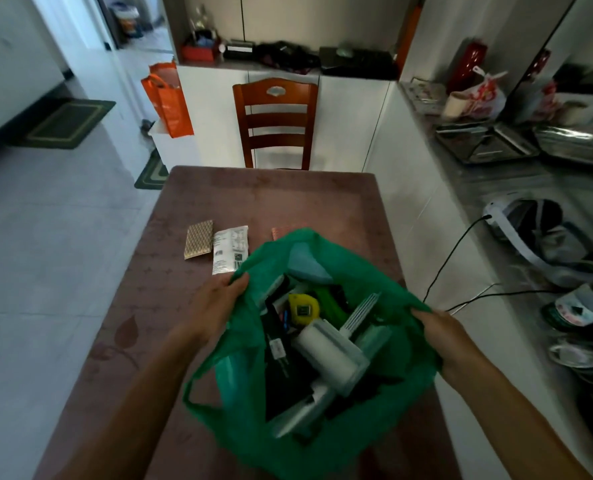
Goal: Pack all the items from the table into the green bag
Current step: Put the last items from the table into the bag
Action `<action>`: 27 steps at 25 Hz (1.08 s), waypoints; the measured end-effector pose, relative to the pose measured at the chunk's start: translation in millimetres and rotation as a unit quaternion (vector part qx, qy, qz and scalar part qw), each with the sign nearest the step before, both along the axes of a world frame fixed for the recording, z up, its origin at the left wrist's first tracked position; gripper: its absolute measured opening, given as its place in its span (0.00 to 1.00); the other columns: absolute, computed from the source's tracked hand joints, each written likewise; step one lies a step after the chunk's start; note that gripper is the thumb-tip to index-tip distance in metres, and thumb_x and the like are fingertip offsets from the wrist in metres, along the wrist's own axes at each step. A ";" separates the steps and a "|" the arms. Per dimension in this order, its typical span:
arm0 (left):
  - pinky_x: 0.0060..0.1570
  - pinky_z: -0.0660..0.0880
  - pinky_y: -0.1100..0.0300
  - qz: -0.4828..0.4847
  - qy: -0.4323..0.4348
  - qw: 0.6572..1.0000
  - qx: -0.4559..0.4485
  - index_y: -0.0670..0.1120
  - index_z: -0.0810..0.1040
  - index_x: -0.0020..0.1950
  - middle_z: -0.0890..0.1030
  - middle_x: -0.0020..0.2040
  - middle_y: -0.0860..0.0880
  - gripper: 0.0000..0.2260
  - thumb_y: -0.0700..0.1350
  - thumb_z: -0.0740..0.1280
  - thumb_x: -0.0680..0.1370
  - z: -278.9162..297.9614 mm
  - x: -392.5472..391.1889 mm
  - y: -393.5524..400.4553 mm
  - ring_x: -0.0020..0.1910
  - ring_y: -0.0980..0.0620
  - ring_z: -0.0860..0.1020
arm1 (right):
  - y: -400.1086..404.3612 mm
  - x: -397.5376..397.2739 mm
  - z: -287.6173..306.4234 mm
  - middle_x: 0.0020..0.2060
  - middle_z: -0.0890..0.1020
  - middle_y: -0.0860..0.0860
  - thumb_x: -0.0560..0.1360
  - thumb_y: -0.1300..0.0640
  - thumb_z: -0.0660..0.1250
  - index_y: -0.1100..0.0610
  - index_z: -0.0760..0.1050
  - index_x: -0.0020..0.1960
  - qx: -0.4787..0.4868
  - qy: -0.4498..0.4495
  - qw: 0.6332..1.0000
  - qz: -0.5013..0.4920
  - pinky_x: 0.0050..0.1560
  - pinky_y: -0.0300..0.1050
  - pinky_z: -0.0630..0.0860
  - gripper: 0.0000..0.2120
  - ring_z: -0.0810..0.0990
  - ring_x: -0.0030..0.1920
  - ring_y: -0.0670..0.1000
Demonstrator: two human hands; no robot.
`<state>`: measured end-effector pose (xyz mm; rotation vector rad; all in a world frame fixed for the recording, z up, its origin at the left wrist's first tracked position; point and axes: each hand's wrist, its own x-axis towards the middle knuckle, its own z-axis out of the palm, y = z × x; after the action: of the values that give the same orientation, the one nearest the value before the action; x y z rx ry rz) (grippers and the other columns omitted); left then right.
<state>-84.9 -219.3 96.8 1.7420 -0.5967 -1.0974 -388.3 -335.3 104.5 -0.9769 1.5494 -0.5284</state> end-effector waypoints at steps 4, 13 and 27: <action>0.40 0.76 0.53 -0.119 -0.311 0.935 0.122 0.49 0.76 0.45 0.80 0.45 0.46 0.11 0.53 0.71 0.69 -7.4 9.7 -0.2 0.41 0.46 0.79 | 0.9 1.8 -6.1 0.38 0.81 0.55 0.78 0.55 0.63 0.60 0.76 0.49 -0.178 0.315 0.908 0.210 0.34 0.43 0.70 0.08 0.80 0.38 0.56; 0.38 0.73 0.57 -0.074 -0.394 0.903 0.152 0.53 0.75 0.54 0.79 0.42 0.53 0.12 0.51 0.67 0.72 -25.1 -15.0 78.4 0.39 0.53 0.77 | -19.9 58.6 -37.6 0.66 0.72 0.55 0.77 0.58 0.62 0.55 0.66 0.71 -0.198 0.584 0.562 0.552 0.59 0.51 0.71 0.22 0.73 0.63 0.58; 0.37 0.80 0.57 0.108 0.175 0.959 -0.194 0.46 0.74 0.56 0.80 0.46 0.41 0.22 0.34 0.69 0.64 120.1 -2.1 44.0 0.34 0.48 0.81 | -15.9 94.0 111.8 0.40 0.80 0.54 0.72 0.69 0.69 0.57 0.76 0.47 -0.214 -0.143 0.938 0.231 0.21 0.37 0.66 0.09 0.69 0.27 0.49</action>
<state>-87.0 -175.3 216.9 1.2069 -0.3586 -1.0224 -294.2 -351.2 216.3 -1.4752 0.9136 -0.6479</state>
